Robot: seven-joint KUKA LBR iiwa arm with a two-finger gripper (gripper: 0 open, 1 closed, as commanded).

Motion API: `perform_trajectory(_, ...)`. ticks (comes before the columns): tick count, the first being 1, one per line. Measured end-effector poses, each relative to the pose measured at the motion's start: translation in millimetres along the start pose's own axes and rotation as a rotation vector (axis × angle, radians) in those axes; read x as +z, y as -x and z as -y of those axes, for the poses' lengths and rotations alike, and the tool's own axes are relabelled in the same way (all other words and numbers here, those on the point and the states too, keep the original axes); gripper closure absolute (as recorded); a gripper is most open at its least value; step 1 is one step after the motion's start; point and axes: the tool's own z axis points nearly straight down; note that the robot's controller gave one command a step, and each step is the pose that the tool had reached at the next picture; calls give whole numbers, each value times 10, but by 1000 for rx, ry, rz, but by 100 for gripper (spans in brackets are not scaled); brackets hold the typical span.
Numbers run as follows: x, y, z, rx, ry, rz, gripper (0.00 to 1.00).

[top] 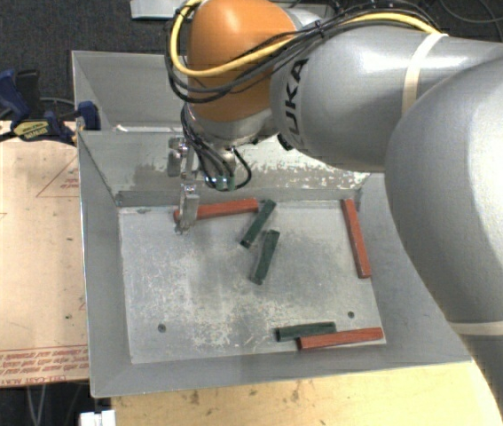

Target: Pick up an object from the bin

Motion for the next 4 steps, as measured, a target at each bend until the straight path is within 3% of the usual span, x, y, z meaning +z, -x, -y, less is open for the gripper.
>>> perform_trajectory(1, 566, -34, 882, 94, -4, 2, 0)
perform_trajectory(2, 1249, -16, 1317, -210, 0, 11, 0)
perform_trajectory(3, 1193, 14, 1301, -210, 1, 20, 100)
perform_trajectory(4, 998, -108, 1461, -349, -1, 9, 100)
